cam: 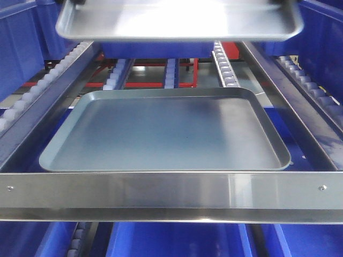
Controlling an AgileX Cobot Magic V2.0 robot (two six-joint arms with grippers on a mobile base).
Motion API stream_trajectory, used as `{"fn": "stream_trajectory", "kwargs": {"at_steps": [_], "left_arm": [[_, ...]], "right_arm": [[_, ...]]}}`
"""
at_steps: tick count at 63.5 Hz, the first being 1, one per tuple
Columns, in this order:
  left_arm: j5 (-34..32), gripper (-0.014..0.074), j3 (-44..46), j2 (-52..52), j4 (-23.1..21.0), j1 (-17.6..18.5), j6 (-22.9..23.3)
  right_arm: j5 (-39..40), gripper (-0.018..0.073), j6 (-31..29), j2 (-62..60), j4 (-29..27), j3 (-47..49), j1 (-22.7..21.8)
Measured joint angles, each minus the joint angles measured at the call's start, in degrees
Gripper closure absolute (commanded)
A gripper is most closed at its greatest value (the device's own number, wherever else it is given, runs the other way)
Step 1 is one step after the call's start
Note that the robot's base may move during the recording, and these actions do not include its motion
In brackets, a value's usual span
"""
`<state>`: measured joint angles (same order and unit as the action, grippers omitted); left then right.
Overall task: Grab silver tray and stack on right shelf
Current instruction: 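Carry the silver tray over the grey-green tray on the shelf, then lower the silver tray onto the grey-green tray and open both grippers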
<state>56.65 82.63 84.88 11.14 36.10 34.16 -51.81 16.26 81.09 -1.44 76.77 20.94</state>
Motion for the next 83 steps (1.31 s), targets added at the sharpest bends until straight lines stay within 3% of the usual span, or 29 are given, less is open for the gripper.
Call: {"fn": "stream_trajectory", "kwargs": {"at_steps": [23, 49, 55, 67, 71, 83], "left_arm": [[-3.4, 0.0689, 0.0, 14.5, -0.6, -5.7, -2.0], [-8.5, 0.0673, 0.2, 21.9, -1.7, -6.8, -6.7], [-9.2, 0.0549, 0.2, 22.3, -1.9, -6.9, -7.7], [-9.4, 0.0225, 0.2, 23.1, -0.2, -7.3, -9.0], [-9.3, 0.0185, 0.2, 23.1, 0.8, -7.6, -9.1], [-7.7, 0.0185, 0.8, 23.1, 1.6, -7.9, -9.1]], "right_arm": [[7.2, 0.0503, 0.0, 14.5, -0.1, 0.5, 0.2], [9.9, 0.0480, 0.4, 21.1, 1.4, 0.5, 0.2], [10.1, 0.0364, 0.4, 21.2, 1.9, 0.5, 0.2], [10.0, 0.0029, -0.1, 21.2, 4.3, 0.5, 0.0], [9.7, -0.0036, -0.2, 21.2, 5.2, 0.5, -0.2], [9.3, -0.0033, -0.4, 20.9, 6.3, 0.7, -0.6]]}}
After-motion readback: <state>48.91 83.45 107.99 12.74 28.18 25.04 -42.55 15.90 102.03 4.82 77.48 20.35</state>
